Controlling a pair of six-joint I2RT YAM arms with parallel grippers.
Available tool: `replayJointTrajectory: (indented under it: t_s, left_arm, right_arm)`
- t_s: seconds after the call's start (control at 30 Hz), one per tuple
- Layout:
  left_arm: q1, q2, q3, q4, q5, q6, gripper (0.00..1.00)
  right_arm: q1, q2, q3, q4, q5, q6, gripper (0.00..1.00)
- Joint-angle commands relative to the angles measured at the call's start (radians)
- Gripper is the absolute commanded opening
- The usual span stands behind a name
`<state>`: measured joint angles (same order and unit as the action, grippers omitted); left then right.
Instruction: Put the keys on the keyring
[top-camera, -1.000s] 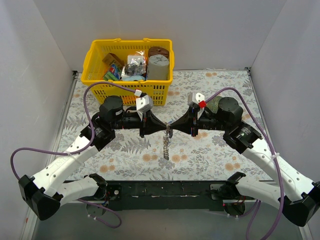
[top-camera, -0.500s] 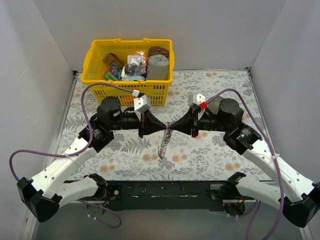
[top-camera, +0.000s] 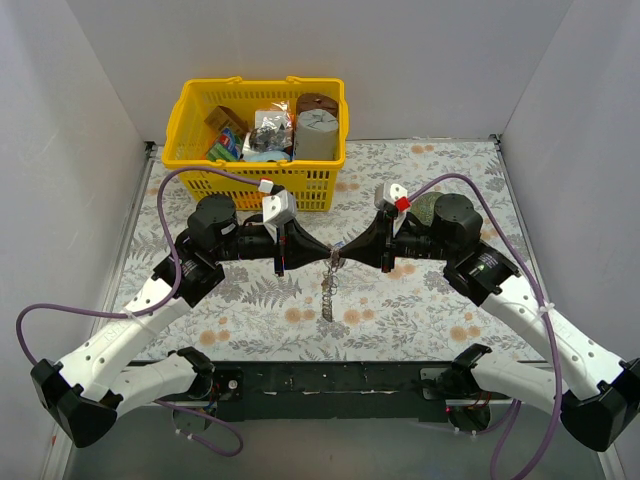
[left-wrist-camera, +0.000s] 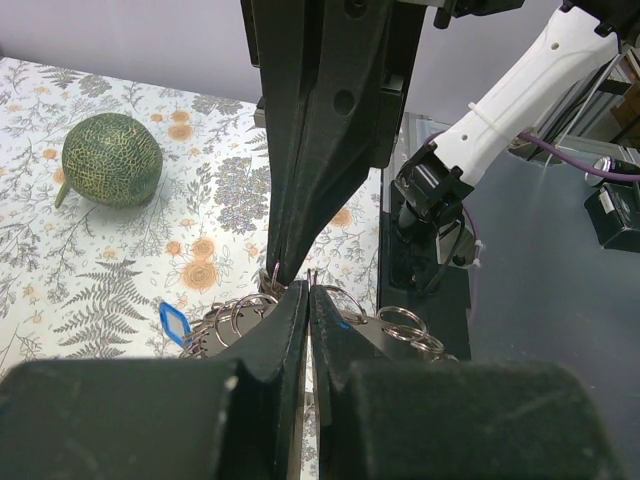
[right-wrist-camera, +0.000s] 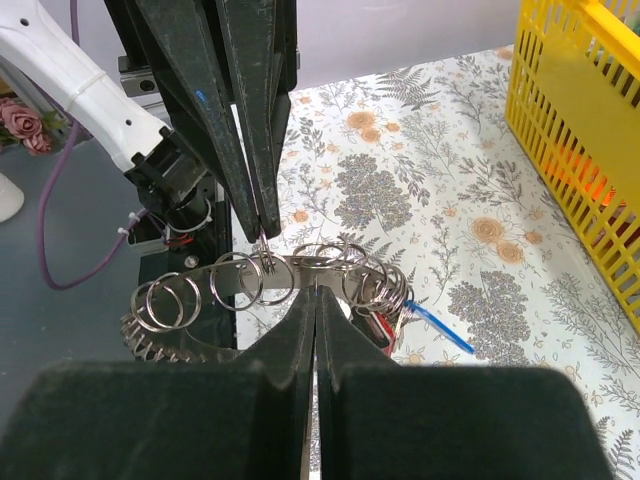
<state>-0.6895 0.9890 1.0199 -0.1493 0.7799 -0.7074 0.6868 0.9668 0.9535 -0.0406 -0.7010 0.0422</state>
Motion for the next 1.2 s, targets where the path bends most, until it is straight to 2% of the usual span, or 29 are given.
replayJointTrajectory:
  t_s: [0.0, 0.43, 1.17]
  left_arm:
    - [-0.001, -0.036, 0.002, 0.042, 0.012, -0.003, 0.0]
    - [-0.001, -0.006, 0.032, 0.028, -0.042, -0.041, 0.0]
    - [-0.001, 0.013, 0.043, 0.042, -0.044, -0.067, 0.0]
  right_arm:
    - [-0.003, 0.001, 0.039, 0.068, -0.023, 0.025, 0.01]
    - [-0.004, -0.027, 0.134, -0.024, -0.02, -0.008, 0.01]
    - [-0.001, 0.023, 0.114, -0.012, -0.051, -0.002, 0.01]
